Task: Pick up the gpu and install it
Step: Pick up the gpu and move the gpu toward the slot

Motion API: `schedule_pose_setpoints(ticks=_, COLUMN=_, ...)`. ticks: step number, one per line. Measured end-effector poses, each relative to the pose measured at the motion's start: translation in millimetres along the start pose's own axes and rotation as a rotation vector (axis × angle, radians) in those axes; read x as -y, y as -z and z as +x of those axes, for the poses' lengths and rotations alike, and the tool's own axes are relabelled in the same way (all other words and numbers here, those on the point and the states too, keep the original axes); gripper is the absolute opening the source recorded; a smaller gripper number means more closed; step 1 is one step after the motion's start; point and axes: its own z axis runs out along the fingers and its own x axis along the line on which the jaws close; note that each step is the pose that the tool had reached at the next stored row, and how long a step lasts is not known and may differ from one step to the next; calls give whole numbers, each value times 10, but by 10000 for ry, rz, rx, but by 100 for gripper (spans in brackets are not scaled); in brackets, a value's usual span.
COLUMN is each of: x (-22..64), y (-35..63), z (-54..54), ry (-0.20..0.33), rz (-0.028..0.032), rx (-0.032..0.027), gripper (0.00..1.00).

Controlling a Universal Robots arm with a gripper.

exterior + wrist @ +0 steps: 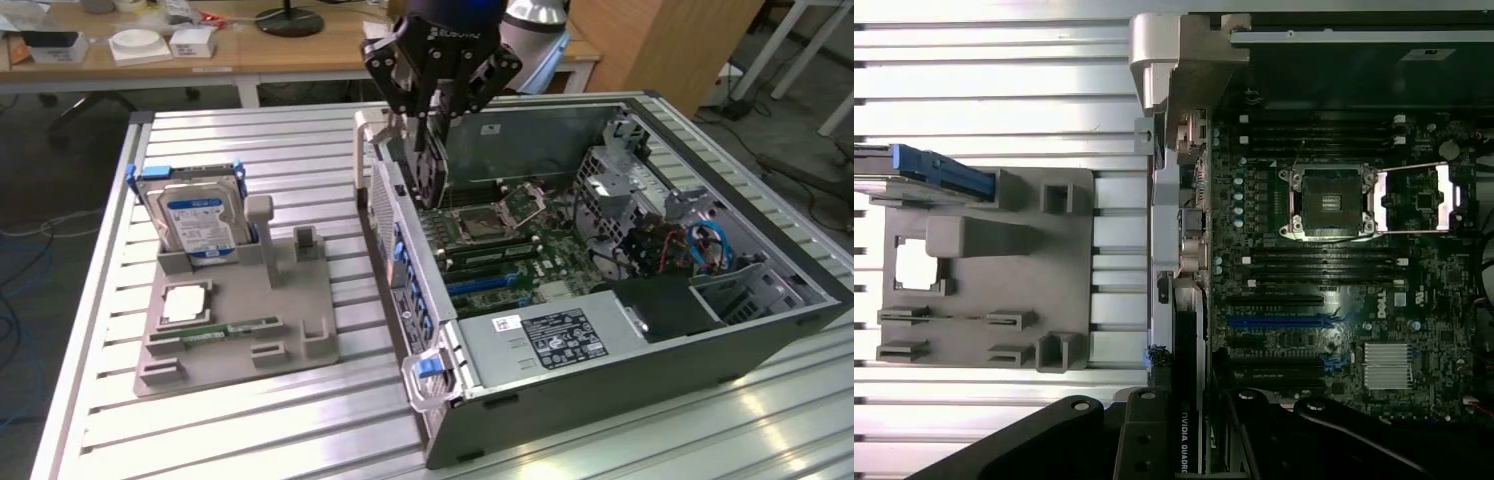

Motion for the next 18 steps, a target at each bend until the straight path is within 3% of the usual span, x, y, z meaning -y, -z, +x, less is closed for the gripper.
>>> schedule_pose_setpoints(ticks=9, x=-4, y=0, z=-125, ry=5, rz=-2, rx=52, gripper=26)
schedule_pose_setpoints(ticks=11, x=-5, y=1, z=-162, ry=9, rz=-4, rx=107, gripper=26)
schedule_pose_setpoints(ticks=16, x=-8, y=4, z=-238, ry=28, rz=-10, rx=348, gripper=26)
schedule_pose_setpoints(ticks=18, x=-8, y=3, z=-260, ry=29, rz=-13, rx=360, gripper=26)
